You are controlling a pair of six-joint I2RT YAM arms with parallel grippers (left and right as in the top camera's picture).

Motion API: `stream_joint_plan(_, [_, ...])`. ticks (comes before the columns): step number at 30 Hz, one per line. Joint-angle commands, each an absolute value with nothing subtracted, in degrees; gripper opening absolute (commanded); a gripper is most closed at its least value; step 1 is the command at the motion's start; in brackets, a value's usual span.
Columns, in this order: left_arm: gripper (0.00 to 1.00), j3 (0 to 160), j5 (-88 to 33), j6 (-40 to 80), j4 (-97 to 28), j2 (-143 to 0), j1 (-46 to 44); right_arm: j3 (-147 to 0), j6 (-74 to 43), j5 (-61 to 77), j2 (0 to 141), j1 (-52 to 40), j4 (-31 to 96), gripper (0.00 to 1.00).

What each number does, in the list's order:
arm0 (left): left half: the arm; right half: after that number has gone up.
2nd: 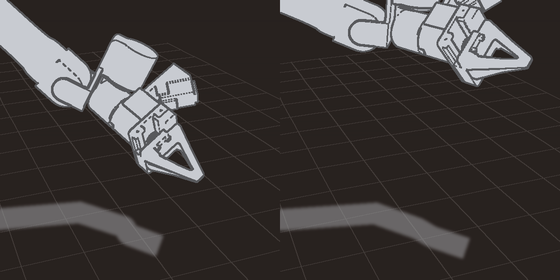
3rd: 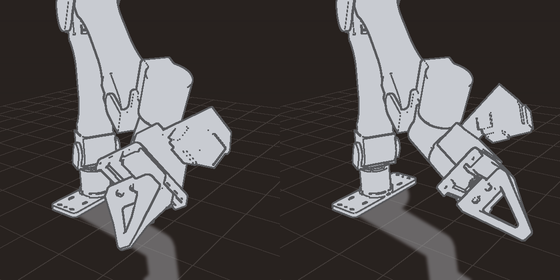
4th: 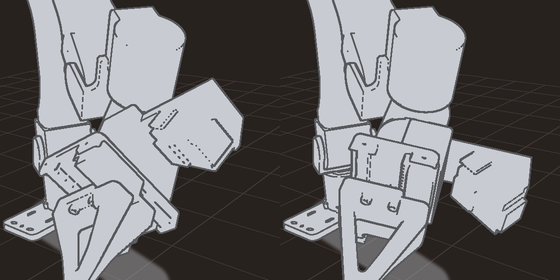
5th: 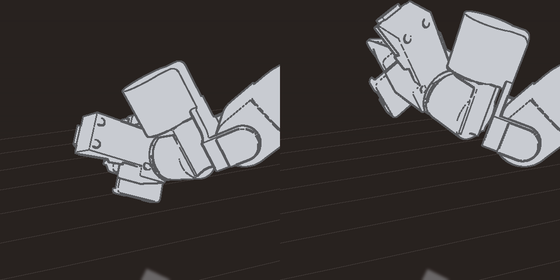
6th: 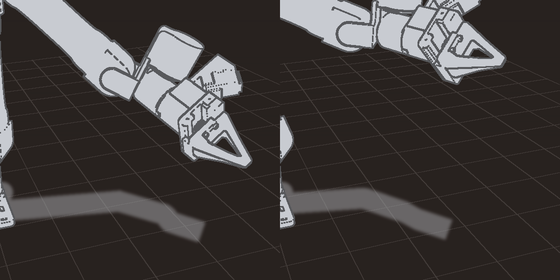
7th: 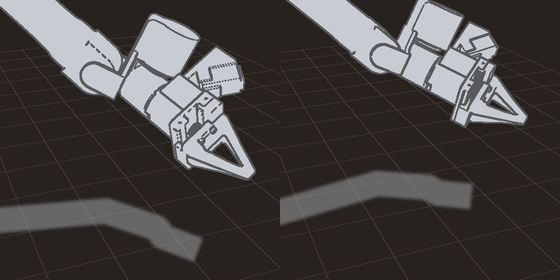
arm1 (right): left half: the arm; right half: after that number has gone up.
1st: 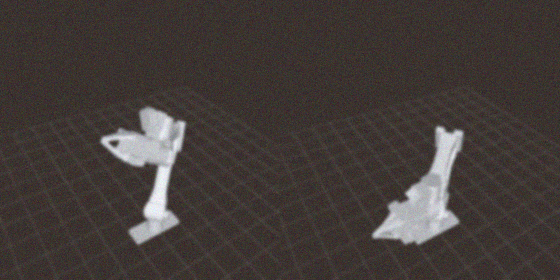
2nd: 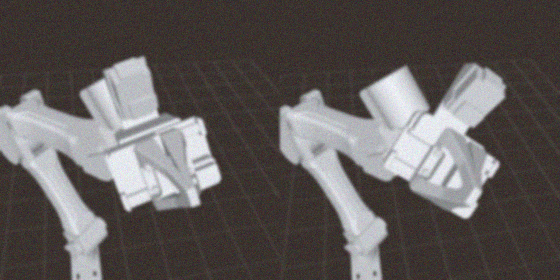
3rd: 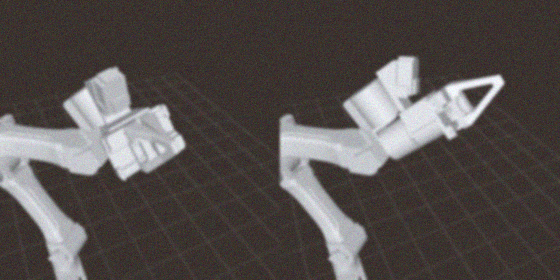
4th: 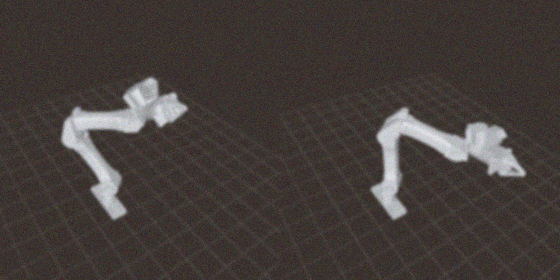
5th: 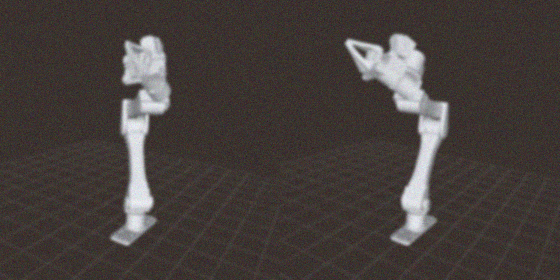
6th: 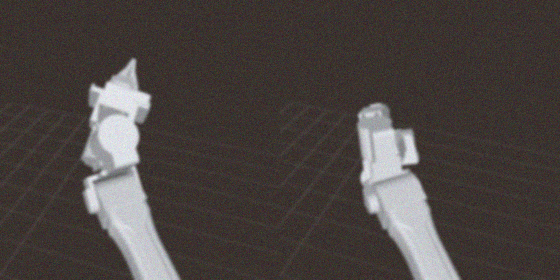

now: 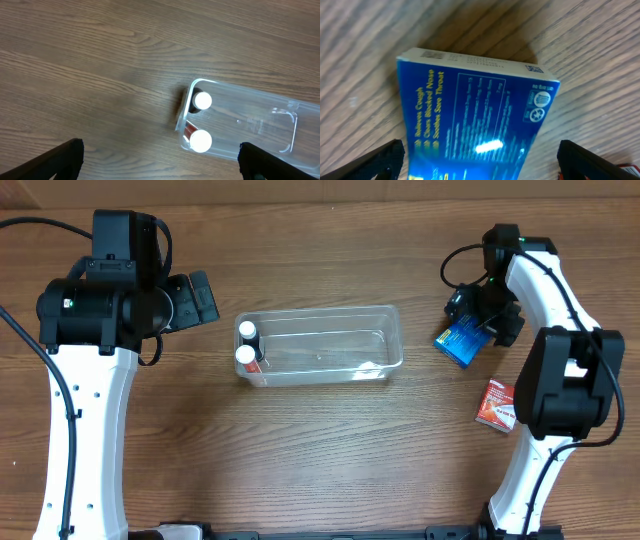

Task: Pack container
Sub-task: 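Grasp the blue medicine box with the right gripper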

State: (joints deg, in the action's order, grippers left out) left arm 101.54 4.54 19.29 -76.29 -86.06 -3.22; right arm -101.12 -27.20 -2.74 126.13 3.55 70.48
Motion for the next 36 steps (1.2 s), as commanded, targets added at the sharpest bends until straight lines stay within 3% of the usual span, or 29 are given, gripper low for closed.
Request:
stream_joint_plan(1, [1.00, 102.26, 3.36, 18.22, -76.03, -86.26, -3.03, -101.54, -27.90, -2.24, 128.09, 3.33, 70.39, 1.00])
stream_joint_plan(15, [1.00, 102.26, 3.11, 18.22, -76.09, -86.24, -3.03, -97.01, -25.28, -2.22, 128.40, 3.01, 66.15, 1.00])
stream_joint_plan(20, [1.00, 102.26, 3.11, 18.22, -76.12, -86.24, -3.03, -97.01, -25.28, -2.22, 128.40, 2.96, 66.28, 0.91])
stream_joint_plan(23, [1.00, 102.26, 3.11, 18.22, -76.12, -86.24, -3.03, -97.01, -25.28, -2.22, 128.40, 2.96, 66.30, 0.79])
stream_joint_plan(36, [1.00, 102.26, 3.11, 18.22, -76.14, -86.26, -3.03, -97.08, -25.28, -2.22, 128.38, 2.96, 66.72, 0.76])
